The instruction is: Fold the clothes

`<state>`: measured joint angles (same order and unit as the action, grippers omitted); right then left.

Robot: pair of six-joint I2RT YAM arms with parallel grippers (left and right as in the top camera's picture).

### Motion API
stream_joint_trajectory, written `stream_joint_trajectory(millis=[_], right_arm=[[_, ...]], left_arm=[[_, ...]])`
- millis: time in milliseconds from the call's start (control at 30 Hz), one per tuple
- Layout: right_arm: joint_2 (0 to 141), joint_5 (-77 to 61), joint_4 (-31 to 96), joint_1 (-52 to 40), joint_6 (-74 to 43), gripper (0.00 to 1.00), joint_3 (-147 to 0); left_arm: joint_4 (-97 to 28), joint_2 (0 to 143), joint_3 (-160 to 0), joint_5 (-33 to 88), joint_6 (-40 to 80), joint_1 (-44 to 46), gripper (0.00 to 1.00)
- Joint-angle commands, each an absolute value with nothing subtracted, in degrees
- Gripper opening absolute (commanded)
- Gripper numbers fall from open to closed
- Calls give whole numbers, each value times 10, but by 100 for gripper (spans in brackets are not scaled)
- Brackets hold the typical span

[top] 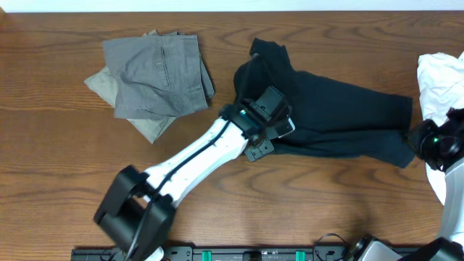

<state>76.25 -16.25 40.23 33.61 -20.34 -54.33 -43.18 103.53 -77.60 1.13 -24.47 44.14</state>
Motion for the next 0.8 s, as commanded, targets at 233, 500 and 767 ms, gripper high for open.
stream_joint_trajectory(millis=[233,500,767], right_arm=[[873,-155,331,326,-253,1,-553],[912,-166,304,304,-246,8,-553],[916,-165,306,293,-228,62,-553]], left_arm=[[-342,1091,-780,-80,-281,400,6],[-294,1096,-780,-80,-281,354,6],[-307,1096,-780,-97,-264,349,66]])
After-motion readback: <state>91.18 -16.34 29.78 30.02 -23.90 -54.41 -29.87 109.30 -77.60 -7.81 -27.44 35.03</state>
